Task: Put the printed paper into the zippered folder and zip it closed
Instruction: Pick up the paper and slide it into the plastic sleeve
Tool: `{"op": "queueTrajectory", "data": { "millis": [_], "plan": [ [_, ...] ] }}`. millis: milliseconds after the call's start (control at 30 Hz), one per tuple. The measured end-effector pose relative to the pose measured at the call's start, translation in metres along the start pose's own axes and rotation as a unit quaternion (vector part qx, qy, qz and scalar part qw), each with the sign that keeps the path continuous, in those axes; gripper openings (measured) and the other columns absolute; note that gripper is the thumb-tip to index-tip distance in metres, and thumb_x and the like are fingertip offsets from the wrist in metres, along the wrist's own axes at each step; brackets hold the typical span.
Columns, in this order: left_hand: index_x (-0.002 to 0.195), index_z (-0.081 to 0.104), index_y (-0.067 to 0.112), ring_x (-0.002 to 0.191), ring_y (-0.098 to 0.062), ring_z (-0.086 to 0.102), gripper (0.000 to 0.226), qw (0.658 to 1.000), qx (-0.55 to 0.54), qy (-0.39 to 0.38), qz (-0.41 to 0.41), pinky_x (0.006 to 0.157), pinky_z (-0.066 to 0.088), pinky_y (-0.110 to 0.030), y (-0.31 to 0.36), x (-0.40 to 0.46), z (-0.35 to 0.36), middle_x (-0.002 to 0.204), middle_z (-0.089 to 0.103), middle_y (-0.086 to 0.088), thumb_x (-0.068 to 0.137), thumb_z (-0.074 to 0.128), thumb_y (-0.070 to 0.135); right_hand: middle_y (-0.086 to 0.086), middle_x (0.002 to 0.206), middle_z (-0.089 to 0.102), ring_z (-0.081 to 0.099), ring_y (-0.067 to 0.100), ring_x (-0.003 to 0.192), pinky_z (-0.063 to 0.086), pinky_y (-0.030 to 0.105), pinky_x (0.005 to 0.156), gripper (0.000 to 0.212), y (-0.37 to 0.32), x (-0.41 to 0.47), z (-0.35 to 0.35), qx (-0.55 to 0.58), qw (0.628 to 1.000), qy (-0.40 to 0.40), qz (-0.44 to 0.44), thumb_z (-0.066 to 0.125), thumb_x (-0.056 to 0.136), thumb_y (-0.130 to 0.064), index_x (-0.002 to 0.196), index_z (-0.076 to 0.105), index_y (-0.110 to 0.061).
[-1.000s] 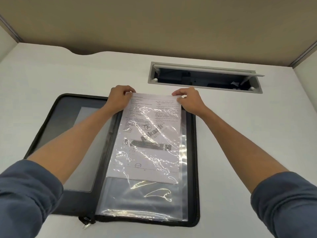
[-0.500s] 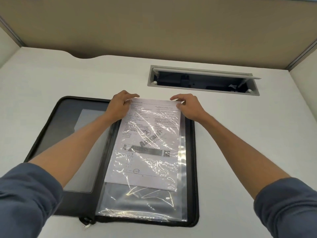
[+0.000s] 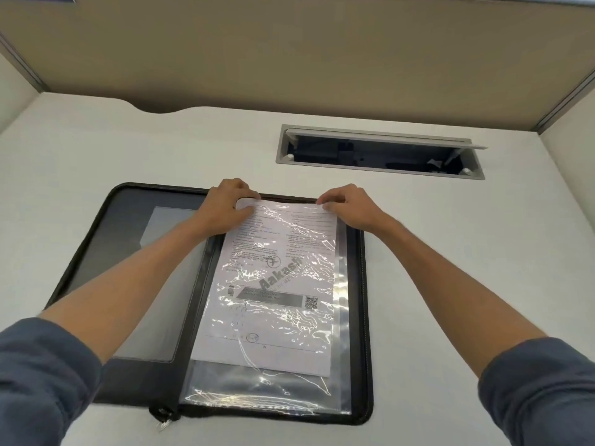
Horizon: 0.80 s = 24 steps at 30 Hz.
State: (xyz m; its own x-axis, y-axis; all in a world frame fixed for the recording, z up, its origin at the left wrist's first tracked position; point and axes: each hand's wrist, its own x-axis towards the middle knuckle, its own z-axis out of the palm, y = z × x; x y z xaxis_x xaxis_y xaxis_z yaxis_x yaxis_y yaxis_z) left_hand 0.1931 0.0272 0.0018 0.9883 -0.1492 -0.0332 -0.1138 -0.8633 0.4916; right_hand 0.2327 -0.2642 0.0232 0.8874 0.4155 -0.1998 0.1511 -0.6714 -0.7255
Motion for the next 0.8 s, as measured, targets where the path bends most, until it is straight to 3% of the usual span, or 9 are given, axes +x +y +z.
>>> {"op": "queueTrajectory", "data": {
  "millis": [200,400,600,800],
  "plan": [
    [0.115,0.065,0.036,0.137,-0.02,0.03,0.044,1.0,-0.018,-0.021,-0.003,0.113,0.022,-0.052,-0.002,-0.008,0.003,0.137,0.042,0.003,0.075,0.064,0.055,0.004,0.114,0.068,0.06,0.018,0.098,0.043,0.02,0.075,0.034,0.002,-0.002,0.004,-0.021,1.0,-0.018,0.01,0.076,0.082,-0.029,0.111,0.071,-0.012],
    [0.107,0.067,0.038,0.137,-0.016,0.027,0.048,0.999,-0.029,0.013,0.006,0.111,0.017,-0.043,0.001,-0.015,0.003,0.14,0.039,0.006,0.068,0.068,0.066,0.003,0.114,0.065,0.056,0.014,0.096,0.042,0.018,0.074,0.041,0.006,-0.004,0.011,-0.037,0.999,-0.032,0.008,0.083,0.075,-0.03,0.111,0.071,-0.015],
    [0.105,0.066,0.039,0.137,-0.017,0.03,0.049,0.999,-0.032,-0.001,0.002,0.113,0.015,-0.043,0.001,-0.018,0.007,0.14,0.038,0.005,0.063,0.078,0.061,0.004,0.12,0.059,0.054,0.018,0.106,0.048,0.036,0.095,0.033,0.01,-0.005,0.014,-0.05,0.998,-0.034,0.014,0.08,0.077,-0.026,0.107,0.071,-0.015],
    [0.097,0.065,0.033,0.133,-0.019,0.035,0.042,1.0,-0.028,-0.005,0.003,0.112,0.018,-0.046,0.0,-0.015,0.01,0.134,0.042,0.005,0.065,0.081,0.055,0.0,0.121,0.057,0.052,0.019,0.111,0.045,0.038,0.099,0.02,0.011,-0.004,0.02,-0.064,0.998,-0.023,0.011,0.075,0.082,-0.028,0.099,0.075,-0.018]
  ]
}}
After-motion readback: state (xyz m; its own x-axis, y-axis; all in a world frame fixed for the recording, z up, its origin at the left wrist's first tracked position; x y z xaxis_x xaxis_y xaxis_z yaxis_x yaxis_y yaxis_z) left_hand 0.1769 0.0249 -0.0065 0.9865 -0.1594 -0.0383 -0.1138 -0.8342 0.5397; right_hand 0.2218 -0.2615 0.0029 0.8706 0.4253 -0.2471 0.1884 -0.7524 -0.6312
